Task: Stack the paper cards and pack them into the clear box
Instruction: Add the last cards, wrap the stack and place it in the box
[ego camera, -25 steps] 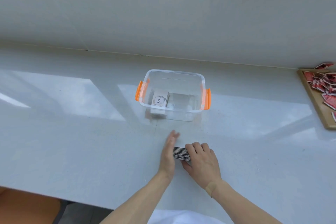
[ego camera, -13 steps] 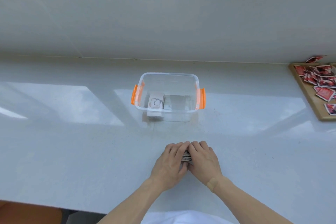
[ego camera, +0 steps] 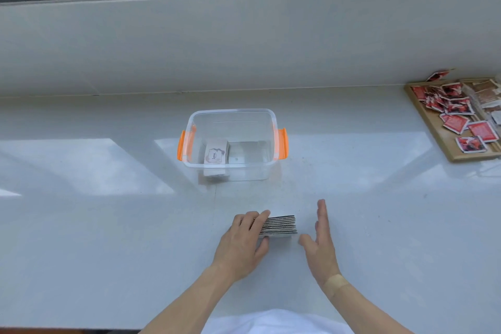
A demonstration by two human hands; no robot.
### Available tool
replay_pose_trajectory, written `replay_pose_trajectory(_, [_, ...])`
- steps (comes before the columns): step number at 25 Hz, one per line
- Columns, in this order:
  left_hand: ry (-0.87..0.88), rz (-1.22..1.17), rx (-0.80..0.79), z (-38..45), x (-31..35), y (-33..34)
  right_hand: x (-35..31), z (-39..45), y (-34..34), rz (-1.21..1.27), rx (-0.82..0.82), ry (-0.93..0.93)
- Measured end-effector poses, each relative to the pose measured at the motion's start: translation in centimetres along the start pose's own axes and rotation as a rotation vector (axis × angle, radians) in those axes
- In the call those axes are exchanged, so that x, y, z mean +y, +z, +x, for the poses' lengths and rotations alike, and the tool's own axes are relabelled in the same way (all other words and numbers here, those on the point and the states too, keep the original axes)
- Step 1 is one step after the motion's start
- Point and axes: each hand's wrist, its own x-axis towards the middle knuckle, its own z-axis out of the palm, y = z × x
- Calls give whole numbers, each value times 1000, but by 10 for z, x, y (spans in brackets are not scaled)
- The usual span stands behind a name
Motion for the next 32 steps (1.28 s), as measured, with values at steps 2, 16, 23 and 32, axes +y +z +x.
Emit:
replay_pose_trajectory(2, [-7,7,-6,0,0,-1,-3,-4,13,-19,-152,-14])
replay_pose_trajectory(16, [-34,22,-35,-2,3,-2,-5,-2,26,50,-201,109])
replay_pose_trajectory(23, [34,53,-81,0,-5,-5,-11,17,13,-900,-237,-383])
replay_pose_trajectory(32, [-10,-42,-14,-2,-10,-16,-18,23,7,-996,-271,-531])
